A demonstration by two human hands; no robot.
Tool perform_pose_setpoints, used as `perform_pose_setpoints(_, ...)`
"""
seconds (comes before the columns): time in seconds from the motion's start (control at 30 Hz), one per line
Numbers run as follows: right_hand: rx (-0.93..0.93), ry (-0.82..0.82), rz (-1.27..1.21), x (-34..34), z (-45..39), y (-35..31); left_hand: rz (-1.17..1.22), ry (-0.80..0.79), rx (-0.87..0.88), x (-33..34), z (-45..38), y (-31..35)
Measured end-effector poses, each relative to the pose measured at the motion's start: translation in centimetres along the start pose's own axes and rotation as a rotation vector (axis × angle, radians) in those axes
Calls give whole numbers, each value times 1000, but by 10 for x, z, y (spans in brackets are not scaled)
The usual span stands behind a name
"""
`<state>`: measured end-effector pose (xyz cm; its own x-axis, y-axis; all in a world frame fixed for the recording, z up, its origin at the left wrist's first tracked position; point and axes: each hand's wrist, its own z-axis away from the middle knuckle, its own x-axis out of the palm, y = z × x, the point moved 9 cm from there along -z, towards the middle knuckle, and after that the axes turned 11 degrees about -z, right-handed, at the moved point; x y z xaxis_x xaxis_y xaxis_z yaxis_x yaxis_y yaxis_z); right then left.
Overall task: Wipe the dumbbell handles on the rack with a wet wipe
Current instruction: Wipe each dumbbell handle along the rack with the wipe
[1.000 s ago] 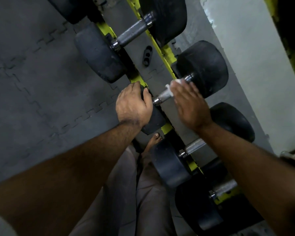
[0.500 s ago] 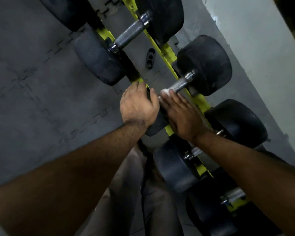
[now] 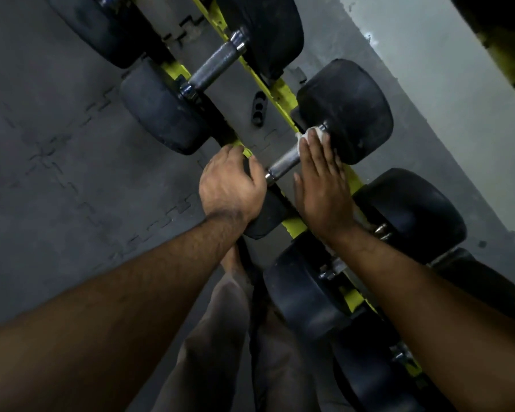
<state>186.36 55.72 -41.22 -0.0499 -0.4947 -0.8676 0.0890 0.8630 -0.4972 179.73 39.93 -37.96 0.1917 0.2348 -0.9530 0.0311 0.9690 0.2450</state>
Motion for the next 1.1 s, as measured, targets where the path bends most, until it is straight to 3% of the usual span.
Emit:
perform_pose_setpoints(0.13, -245, -22, 27, 1, -2, -6, 45, 30, -19, -4, 0, -2)
perform_pose_setpoints(0.27, -130, -16, -45, -5, -2, 3, 66, 18, -32, -7, 1, -1)
perform_pose_setpoints(0.37, -273, -164, -30, 23, 21, -22, 73, 7, -40, -6, 0, -1)
perform_pose_setpoints(0.47, -380, -143, 115, 27, 22, -15, 47, 22, -40, -5, 1, -3)
perform_pose_setpoints(0.6, -249, -38, 145, 24, 22, 1, 36, 44, -31, -3, 1, -3)
perform_pose_setpoints(0.77, -439, -152, 127, 34, 44, -17, 21, 35, -32, -6, 2, -1)
perform_pose_setpoints(0.93, -315, -82, 140, 27, 29, -2, 13, 33, -38, -7, 4, 1)
perform_pose_setpoints(1.03, -434, -218, 103, 41, 41, -19, 9, 31, -36, -7, 5, 1)
perform_pose_setpoints(1.1, -487, -184, 148, 33, 31, -10, 19, 27, -59, -8, 5, 1)
